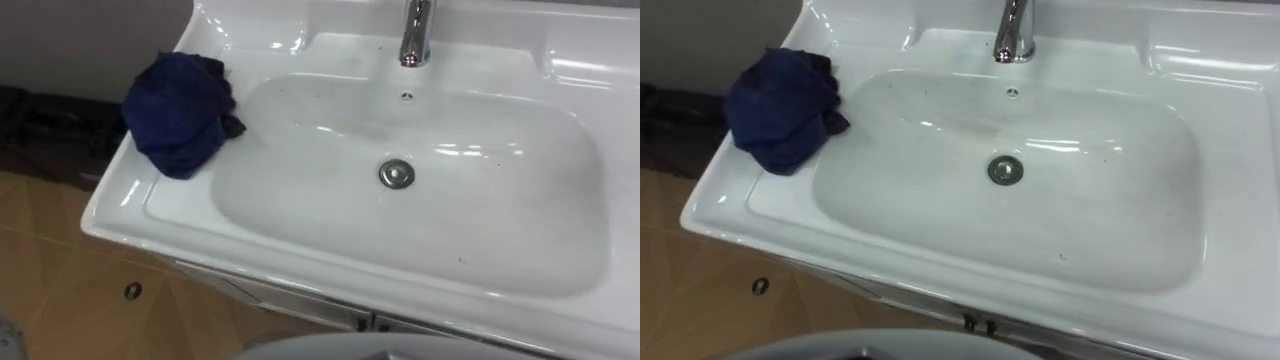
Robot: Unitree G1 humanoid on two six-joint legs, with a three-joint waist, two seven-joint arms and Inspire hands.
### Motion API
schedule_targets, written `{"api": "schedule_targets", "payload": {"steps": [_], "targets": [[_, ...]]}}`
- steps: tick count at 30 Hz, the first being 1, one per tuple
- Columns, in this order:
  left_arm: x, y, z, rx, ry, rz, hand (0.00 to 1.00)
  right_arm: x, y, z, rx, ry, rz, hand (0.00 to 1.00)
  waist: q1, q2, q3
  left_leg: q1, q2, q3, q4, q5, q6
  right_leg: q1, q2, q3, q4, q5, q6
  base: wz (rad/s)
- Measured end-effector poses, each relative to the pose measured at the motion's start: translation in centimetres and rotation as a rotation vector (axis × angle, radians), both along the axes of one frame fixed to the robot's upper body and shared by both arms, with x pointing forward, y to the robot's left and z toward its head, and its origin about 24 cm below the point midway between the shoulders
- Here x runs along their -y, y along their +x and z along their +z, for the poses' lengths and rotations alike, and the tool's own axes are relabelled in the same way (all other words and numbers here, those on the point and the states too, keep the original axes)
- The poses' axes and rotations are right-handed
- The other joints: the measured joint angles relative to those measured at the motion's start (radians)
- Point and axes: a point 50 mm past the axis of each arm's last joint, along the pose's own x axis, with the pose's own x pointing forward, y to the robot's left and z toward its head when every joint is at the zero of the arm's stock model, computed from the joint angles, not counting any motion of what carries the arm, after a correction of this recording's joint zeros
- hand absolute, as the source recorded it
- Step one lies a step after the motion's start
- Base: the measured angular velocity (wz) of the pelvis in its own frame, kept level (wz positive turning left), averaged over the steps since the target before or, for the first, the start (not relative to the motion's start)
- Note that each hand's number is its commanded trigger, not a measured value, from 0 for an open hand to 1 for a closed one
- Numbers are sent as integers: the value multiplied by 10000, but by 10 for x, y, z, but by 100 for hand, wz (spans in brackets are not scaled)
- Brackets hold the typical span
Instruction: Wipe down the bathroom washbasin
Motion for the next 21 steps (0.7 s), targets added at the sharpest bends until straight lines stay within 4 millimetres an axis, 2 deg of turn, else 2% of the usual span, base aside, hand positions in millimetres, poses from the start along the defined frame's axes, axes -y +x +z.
{"api": "schedule_targets", "payload": {"steps": [1, 2, 3, 5, 6, 8, 9, 10, 11, 12, 14, 17, 21], "targets": [[0, -11, -15, -312, -673, 456, 0, 0, -3, 0, -137, 22, -22, 0, 14, -24, -63, 7, -31, -42, 10, -1, 3, 24, -19, 4, 15, -26, 29, 10], [2, -25, -33, -791, -1397, 811, 0, 1, -2, 0, -185, 51, -13, 0, 14, -29, -63, 25, -48, -59, 31, -2, 5, 26, -43, -42, 71, -36, 35, 5], [4, -31, -42, -1181, -1706, 886, 0, 1, -2, 0, -207, 73, -11, 0, 13, -45, -65, 27, -52, -54, 39, -5, 10, 30, -52, -74, 81, -36, 36, 0], [24, -61, -85, -2726, -3256, 1042, 0, 0, -1, 0, -204, 196, -2, 0, -16, -57, -52, -5, -49, -58, 76, -74, 126, 32, -62, -127, 105, -45, 55, 7], [32, -70, -96, -3098, -3722, 1046, 0, 0, -1, 0, -220, 213, -15, 0, -21, -60, -52, -5, -45, -63, 76, -98, 167, 35, -57, -124, 107, -52, 66, 14], [62, -102, -137, -5128, -5427, 485, 0, -2, -3, -1, -279, 339, -23, 0, -121, -145, -63, -61, -79, -270, 106, -148, 246, 100, -117, -366, 107, -62, 94, 22], [70, -111, -145, -5563, -5849, 361, 0, -2, -3, -1, -285, 384, -23, 0, -135, -183, -60, -84, -87, -295, 107, -157, 261, 104, -125, -390, 108, -67, 105, 15], [84, -132, -157, -6329, -6684, 259, 0, -2, -2, -2, -315, 470, 9, 0, -194, -252, -51, -77, -88, -305, 112, -176, 285, 108, -125, -374, 98, -70, 120, 6], [96, -153, -165, -6987, -7496, 120, 0, -3, -2, -2, -348, 575, 53, 0, -266, -304, -37, -76, -91, -302, 87, -197, 308, 158, -132, -412, 68, -62, 137, 6], [101, -163, -168, -7245, -7910, 78, 0, -3, -3, -2, -364, 624, 54, 0, -275, -315, -35, -73, -89, -308, 73, -219, 328, 199, -128, -419, 42, -59, 150, 8], [119, -201, -172, -8090, -9376, -81, 0, -1, -5, -2, -450, 792, 36, 0, -335, -300, -40, -33, -112, -379, 106, -273, 375, 373, -140, -497, -120, -15, 210, 12], [134, -223, -173, -8668, -10648, -1062, 0, -3, -5, -3, -589, 1129, 65, 0, -448, -299, -35, -83, -122, -437, 167, -303, 421, 413, -186, -545, -144, -28, 264, 16], [143, -224, -176, -9704, -11572, -3255, 0, -5, 3, -4, -544, 1546, 214, 0, -572, -259, -11, -78, -126, -437, 169, -311, 438, 511, -216, -669, -258, -9, 303, 7]]}}
